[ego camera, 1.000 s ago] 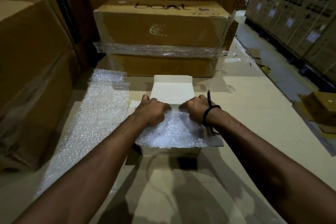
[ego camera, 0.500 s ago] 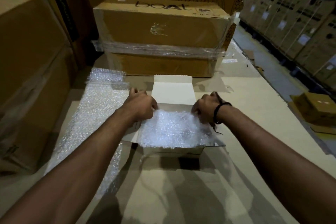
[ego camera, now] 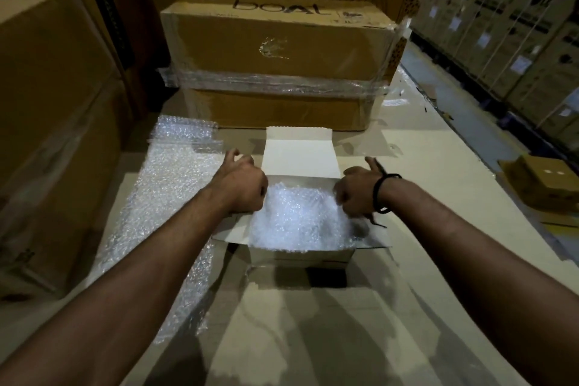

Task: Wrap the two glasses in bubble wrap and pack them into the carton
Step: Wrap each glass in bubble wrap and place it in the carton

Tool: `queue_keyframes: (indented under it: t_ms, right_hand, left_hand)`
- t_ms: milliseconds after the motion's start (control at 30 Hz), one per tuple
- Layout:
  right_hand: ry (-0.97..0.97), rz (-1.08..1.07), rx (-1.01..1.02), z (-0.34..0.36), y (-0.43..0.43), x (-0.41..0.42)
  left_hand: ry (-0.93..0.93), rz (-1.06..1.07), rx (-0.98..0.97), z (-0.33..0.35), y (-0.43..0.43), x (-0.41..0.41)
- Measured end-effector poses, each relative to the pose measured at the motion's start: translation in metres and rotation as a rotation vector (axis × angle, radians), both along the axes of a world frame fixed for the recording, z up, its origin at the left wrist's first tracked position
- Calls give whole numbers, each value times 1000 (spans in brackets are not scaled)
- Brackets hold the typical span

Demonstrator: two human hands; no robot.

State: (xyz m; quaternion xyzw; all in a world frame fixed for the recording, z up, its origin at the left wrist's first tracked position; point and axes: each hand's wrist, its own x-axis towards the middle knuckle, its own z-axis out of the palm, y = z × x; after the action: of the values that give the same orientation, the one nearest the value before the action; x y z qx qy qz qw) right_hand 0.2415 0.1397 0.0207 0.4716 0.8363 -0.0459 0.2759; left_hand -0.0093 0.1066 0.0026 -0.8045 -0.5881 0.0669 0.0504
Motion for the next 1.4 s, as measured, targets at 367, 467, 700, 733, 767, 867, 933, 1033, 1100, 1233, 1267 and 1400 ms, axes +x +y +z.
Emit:
queue_keyframes:
  t_ms: [367, 467, 700, 733, 767, 867, 933, 1033, 1100, 1233, 1267, 1400]
  right_hand:
    - [-27, -80, -30, 16, -25, -1]
    - [-161, -27, 6, 12, -36, -2]
    - [-140, -14, 147, -16, -51, -13]
    - [-109, -35, 140, -12, -53, -10]
    - [-74, -59, 136, -7, -55, -6]
    - [-23, -65, 181, 3, -62, -8]
    - [-23, -54, 189, 0, -65, -16]
    - [4, -108, 168, -3, -60, -22]
    - [12, -125, 149, -5, -59, -21]
    - [-36, -93, 167, -20, -64, -21]
    - [-36, -100, 175, -23, -65, -21]
    - [-19, -140, 176, -27, -63, -23]
  left_hand:
    - [-132, -17, 27, 2, -14, 1]
    - [-40, -3, -186, 3, -27, 3]
    - [111, 17, -170, -1, -43, 15]
    - [68, 43, -196, 0, -45, 12]
    - [27, 74, -222, 1, -47, 10]
    - [37, 130, -246, 0, -52, 17]
    - [107, 152, -225, -6, -53, 28]
    - [120, 166, -181, -16, -50, 37]
    - [119, 156, -173, -17, -50, 37]
    - [45, 106, -256, -9, -52, 26]
    - [-6, 103, -289, -4, -52, 21]
    - [-28, 91, -383, 8, -53, 12]
